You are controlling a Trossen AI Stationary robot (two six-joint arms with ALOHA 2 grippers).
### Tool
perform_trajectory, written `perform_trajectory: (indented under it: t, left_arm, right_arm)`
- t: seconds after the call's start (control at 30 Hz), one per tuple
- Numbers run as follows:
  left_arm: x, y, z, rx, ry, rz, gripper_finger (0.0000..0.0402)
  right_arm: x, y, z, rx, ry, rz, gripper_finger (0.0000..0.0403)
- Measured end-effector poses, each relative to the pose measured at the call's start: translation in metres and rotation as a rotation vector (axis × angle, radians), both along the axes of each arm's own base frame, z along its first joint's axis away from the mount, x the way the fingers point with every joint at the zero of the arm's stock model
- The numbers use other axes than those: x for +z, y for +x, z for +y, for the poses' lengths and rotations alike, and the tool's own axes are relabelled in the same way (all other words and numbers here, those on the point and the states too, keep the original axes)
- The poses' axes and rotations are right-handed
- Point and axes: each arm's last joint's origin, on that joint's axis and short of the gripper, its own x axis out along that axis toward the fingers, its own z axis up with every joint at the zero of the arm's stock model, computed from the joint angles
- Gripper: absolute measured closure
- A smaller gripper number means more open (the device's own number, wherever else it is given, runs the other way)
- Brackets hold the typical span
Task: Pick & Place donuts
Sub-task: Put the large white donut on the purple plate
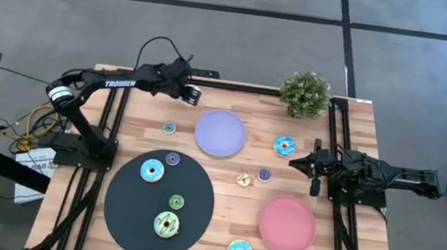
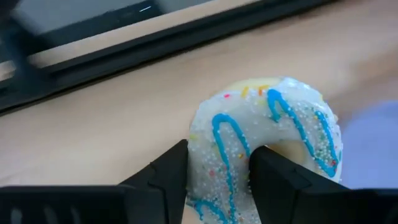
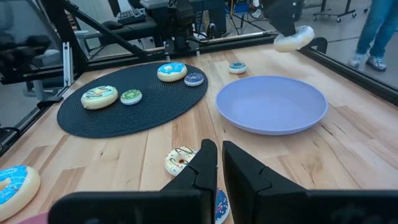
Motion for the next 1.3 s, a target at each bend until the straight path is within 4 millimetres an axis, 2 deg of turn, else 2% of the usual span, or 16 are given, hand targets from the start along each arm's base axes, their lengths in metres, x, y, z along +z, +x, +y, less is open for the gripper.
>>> perform_trajectory:
  t: [0.23, 0.4, 0.63, 0.77, 0.93, 1.13, 1.3]
  left_arm:
    - [0.013, 0.045, -0.039, -0.221, 0.088, -0.181, 0.0260]
    - [0.018, 0.063, -0.063, -0.314, 0.118, -0.245, 0.0260]
    - [0.017, 0.066, -0.069, -0.316, 0.128, -0.235, 0.0260]
    - [0.012, 0.062, -0.073, -0.305, 0.105, -0.163, 0.0260]
    - [0.010, 0.066, -0.085, -0.302, 0.099, -0.160, 0.0260]
    - [0.021, 0.088, -0.100, -0.389, 0.203, -0.322, 0.0260]
    - [0.016, 0.121, -0.099, -0.476, 0.199, -0.216, 0.0260]
  right_arm:
    - [0.000, 0.000, 0.000, 0.000, 0.000, -0.001, 0.0386]
    - [0.000, 0.000, 0.000, 0.000, 0.000, 0.000, 0.0386]
    - [0.000, 0.000, 0.000, 0.000, 0.000, 0.000, 0.0386]
    - [0.000, 0.000, 0.000, 0.000, 0.000, 0.000, 0.0386]
    - [0.000, 0.000, 0.000, 0.000, 0.000, 0.000, 0.0386]
    - [0.000, 0.000, 0.000, 0.000, 0.000, 0.000, 0.0386]
    - [0.000, 0.000, 0.000, 0.000, 0.000, -0.002, 0.0386]
